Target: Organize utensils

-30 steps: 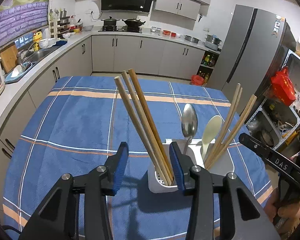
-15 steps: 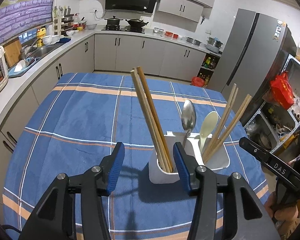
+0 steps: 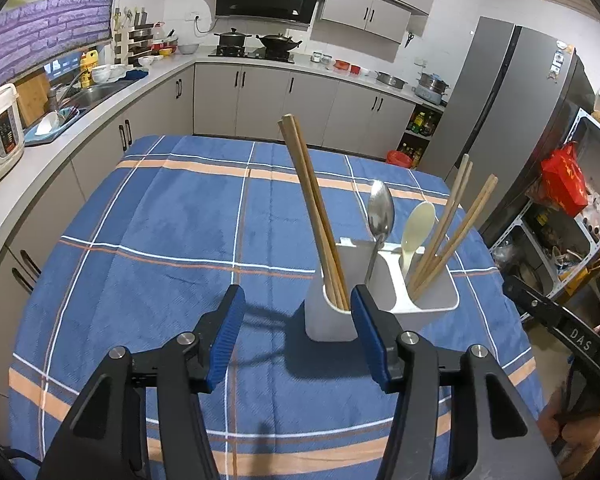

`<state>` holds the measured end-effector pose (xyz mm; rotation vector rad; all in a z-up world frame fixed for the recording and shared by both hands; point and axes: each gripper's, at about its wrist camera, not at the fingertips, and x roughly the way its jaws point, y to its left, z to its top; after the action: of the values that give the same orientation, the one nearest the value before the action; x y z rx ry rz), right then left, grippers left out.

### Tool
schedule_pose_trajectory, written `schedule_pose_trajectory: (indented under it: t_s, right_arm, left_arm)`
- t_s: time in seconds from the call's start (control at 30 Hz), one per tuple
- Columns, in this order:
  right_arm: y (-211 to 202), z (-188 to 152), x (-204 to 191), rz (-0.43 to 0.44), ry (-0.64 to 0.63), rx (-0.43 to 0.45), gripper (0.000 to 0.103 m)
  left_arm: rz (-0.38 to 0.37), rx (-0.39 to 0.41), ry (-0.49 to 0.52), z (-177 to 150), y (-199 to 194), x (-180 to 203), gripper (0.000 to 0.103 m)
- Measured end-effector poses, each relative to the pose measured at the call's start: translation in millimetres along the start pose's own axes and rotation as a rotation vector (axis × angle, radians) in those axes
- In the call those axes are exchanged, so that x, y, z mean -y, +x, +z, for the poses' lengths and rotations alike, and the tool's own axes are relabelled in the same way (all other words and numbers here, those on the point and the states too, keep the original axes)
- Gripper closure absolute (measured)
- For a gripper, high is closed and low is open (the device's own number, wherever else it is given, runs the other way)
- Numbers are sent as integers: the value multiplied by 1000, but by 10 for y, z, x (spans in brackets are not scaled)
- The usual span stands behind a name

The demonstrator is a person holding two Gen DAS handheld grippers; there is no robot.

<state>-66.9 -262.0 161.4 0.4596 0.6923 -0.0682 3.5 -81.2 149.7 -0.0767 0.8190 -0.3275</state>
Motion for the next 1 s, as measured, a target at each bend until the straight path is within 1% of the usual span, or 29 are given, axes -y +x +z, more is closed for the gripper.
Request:
schedule_pose_trajectory:
  t_s: [0.07,0.13,0.2,0.23,0.37,0.43,0.53,0.63,0.67,0.7,0.73,0.8,0.83,0.87,0.93,0.97,1.0]
  right_arm:
    - [-43,-30,-8,-4,3,-1,51]
    - [-79,-72,-26,-10,0,-4,50]
    - [-99,-88,-51,-14,-12,-9,49]
    - [-101,-75,-84,-19,-20,-9,49]
    - [-62,44,-94,-42,-58,-1,49]
    - [-4,114,-87,-44,-64,-3,49]
    - [117,218,-43,-24,-57,-13,49]
    - [255,296,-14,15,-51,-19,49]
    - [304,331,-3,28,-48,-20,49]
    - [349,365,-2,39,-45,-21,49]
    - [407,398,15,51,-40,-24,49]
    - [511,451,46,64,-32,-31,49]
    - [584,493,55,69,-28,-35,49]
    - [628,517,74,72,-26,-36,49]
    - [701,558,107,80,-23,-41,49]
    - [740,572,128,84,-18,-43,50]
    - [781,586,149,91,-9,-48,54]
  left_arm:
    - [2,-2,1,-25,-20,-12,43]
    - [3,-7,-1,-66,-31,-26,43]
    - [-12,-12,-7,-57,-31,-49,42]
    - [-24,-7,-9,-29,-29,-55,42]
    - [-28,28,15,164,33,-22,37]
    - [-35,28,20,256,106,-3,37]
    - [-53,26,34,389,249,28,37]
    - [-74,-3,42,457,406,50,38]
    - [-83,-13,41,471,449,57,42]
    - [-87,-25,42,475,487,64,51]
    - [-90,-33,43,486,515,74,54]
    - [-105,-54,48,486,582,109,71]
    - [-111,-64,48,481,607,128,75]
    - [-116,-71,48,473,627,135,82]
    - [-133,-81,39,470,657,142,89]
    - [-141,-85,34,469,665,146,97]
    - [-152,-86,29,459,665,146,97]
